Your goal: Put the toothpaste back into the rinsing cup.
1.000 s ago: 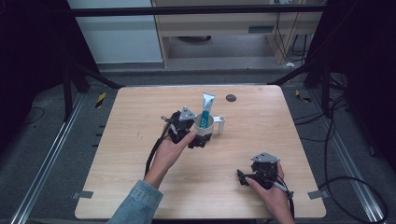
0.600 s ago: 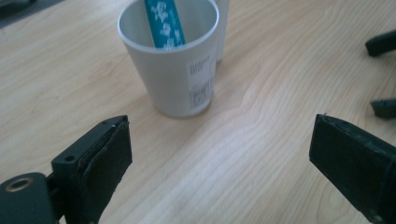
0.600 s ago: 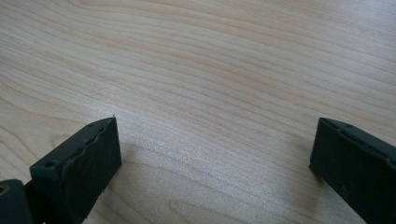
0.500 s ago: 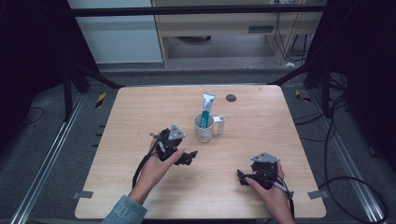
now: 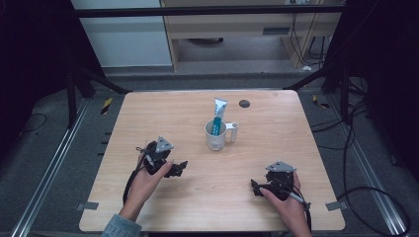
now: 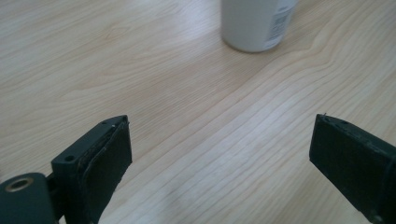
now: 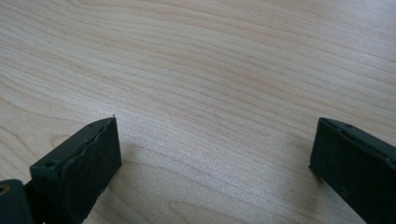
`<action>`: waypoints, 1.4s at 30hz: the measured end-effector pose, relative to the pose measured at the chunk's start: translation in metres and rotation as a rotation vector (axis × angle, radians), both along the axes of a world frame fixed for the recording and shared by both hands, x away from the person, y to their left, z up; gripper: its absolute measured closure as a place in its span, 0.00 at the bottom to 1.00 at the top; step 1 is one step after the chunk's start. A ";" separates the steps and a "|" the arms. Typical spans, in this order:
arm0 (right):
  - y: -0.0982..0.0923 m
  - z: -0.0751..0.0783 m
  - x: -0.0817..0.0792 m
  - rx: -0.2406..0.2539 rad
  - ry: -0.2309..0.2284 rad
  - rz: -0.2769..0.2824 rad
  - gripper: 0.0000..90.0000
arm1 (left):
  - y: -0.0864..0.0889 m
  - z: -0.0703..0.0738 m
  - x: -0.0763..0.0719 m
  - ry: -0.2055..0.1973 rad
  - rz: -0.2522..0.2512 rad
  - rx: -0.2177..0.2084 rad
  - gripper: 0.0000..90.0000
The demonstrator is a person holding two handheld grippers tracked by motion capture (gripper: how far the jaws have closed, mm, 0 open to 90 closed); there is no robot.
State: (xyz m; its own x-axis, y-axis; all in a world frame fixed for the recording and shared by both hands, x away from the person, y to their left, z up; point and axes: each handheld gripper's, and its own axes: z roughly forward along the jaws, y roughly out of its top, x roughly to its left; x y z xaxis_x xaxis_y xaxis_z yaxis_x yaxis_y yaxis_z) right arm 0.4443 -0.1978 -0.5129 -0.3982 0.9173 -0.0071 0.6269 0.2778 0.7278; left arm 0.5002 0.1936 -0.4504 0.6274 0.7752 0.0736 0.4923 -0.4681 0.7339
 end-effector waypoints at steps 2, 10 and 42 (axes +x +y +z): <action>0.000 0.000 0.000 0.000 0.000 0.000 0.02 | 0.011 -0.004 0.004 0.002 0.028 0.001 0.06; 0.000 0.000 0.000 -0.001 0.000 0.000 0.02 | 0.040 -0.019 0.011 0.036 0.106 -0.014 0.06; 0.000 0.000 0.000 0.000 0.000 0.000 0.02 | 0.094 -0.050 0.031 0.065 0.210 -0.009 0.06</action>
State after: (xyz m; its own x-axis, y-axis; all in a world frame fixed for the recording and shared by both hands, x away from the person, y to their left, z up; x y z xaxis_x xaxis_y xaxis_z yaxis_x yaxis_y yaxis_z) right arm 0.4443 -0.1978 -0.5129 -0.3982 0.9173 -0.0071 0.6271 0.2779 0.7277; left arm 0.5309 0.2876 -0.5002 0.4557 0.8896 0.0306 0.6244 -0.3439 0.7014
